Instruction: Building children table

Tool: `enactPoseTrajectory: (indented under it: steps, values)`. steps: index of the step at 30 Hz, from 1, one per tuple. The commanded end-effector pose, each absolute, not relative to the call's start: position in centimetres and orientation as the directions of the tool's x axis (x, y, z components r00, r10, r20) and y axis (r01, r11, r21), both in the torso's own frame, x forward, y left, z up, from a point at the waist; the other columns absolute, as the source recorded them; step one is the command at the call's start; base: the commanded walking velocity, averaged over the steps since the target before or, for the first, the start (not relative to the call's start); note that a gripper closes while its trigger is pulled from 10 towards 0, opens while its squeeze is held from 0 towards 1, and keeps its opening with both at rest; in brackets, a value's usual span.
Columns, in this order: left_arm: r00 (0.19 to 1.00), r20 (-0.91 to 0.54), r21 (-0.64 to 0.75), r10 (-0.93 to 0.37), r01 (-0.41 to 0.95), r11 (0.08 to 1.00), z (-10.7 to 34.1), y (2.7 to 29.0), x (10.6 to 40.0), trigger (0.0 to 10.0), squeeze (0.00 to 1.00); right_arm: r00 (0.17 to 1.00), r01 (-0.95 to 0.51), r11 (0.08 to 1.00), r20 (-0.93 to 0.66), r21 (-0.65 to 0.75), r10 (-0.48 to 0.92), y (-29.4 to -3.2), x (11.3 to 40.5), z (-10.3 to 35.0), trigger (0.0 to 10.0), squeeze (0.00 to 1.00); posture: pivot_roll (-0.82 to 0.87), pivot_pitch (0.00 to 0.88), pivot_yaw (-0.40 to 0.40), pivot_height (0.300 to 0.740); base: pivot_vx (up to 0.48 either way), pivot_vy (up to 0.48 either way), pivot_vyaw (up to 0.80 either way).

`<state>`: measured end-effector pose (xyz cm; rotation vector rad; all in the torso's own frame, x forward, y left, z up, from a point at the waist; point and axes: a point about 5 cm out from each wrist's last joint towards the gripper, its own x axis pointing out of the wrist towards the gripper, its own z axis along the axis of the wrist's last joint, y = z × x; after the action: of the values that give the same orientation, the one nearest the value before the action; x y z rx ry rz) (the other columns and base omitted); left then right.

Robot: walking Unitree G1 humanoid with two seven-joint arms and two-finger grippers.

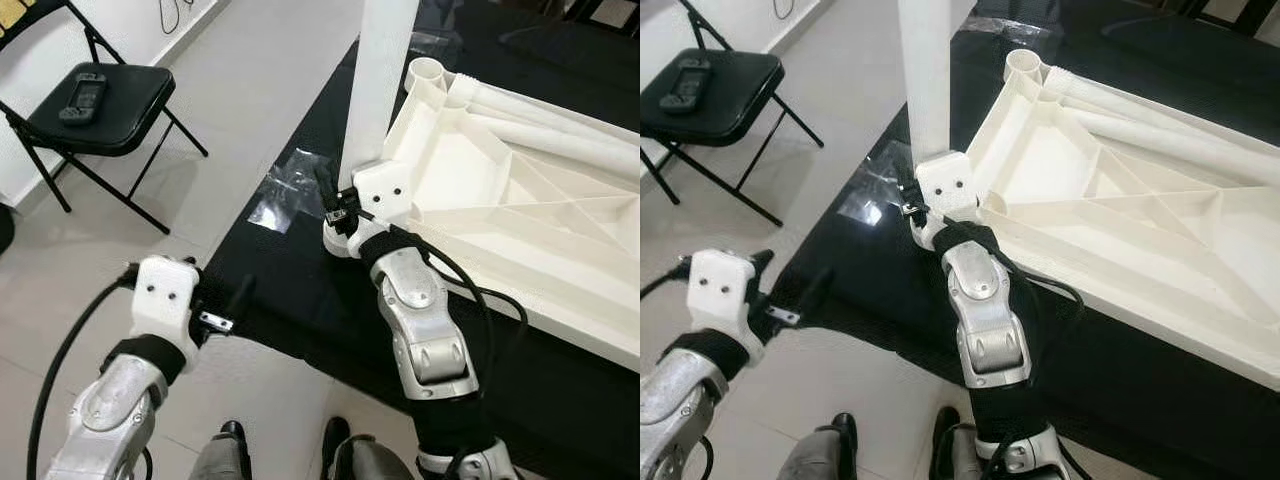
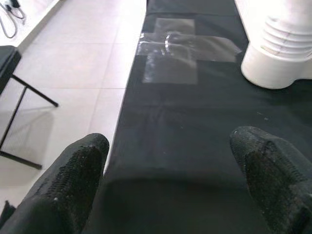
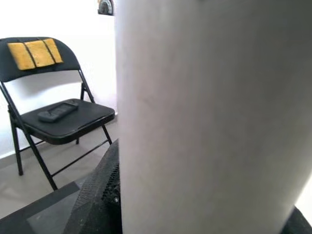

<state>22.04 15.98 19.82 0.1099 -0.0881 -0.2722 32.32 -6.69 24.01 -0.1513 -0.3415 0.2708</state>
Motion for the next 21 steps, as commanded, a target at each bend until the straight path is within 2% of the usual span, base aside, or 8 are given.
enactPoseTrajectory:
  steps: [1,5,6,7,9,13,14,21]
  values:
    - [0.965,0.056,0.095,-0.257,0.252,0.963,18.9,15.9,21.7,10.0,0.00,0.988,-0.149,0.966,0.003,-0.211,0.153,-8.0,34.6,18.5,0.0,0.00,0.13,0.397,-0.090,0.740,0.000,0.000,0.00]
    - [0.966,0.054,0.088,-0.253,0.248,0.965,18.7,15.9,21.6,10.0,0.00,0.990,-0.135,0.972,0.012,-0.190,0.140,-8.1,35.2,19.1,0.0,0.00,0.13,0.393,-0.091,0.740,0.000,0.000,0.00]
    - [0.967,0.053,0.082,-0.251,0.246,0.966,18.4,15.8,21.6,10.0,0.00,0.988,-0.145,0.974,0.023,-0.171,0.151,-8.4,35.7,19.6,10.0,0.00,0.13,0.391,-0.091,0.740,0.000,0.000,0.00]
    - [0.967,0.053,0.079,-0.250,0.245,0.966,18.2,15.7,21.6,10.0,0.00,0.982,-0.178,0.975,0.045,-0.133,0.186,-8.5,35.6,20.3,10.0,0.95,0.13,0.391,-0.091,0.740,0.000,0.000,0.00]
    - [0.967,0.054,0.077,-0.249,0.245,0.967,18.1,15.7,21.5,10.0,0.00,0.974,-0.209,0.973,0.068,-0.101,0.216,-8.5,35.4,20.9,10.0,1.00,0.13,0.391,-0.091,0.740,0.000,0.000,0.00]
    - [0.967,0.068,0.085,-0.246,0.240,0.967,18.2,15.6,21.6,10.0,0.00,0.924,-0.344,0.938,0.158,-0.055,0.348,-8.3,35.2,23.0,10.0,1.00,0.14,0.380,-0.088,0.740,0.000,0.000,0.00]
    - [0.965,0.089,0.095,-0.248,0.239,0.966,18.7,15.6,21.6,10.0,0.00,0.876,-0.434,0.900,0.211,-0.048,0.434,-8.3,35.4,24.3,10.0,0.00,0.14,0.378,-0.091,0.740,0.000,0.000,0.00]
    - [0.948,0.183,0.145,-0.259,0.235,0.961,21.2,15.6,21.7,10.0,0.00,0.666,-0.685,0.710,0.252,-0.166,0.702,-8.7,36.5,27.5,10.0,0.00,0.16,0.360,-0.099,0.740,0.000,0.000,0.00]
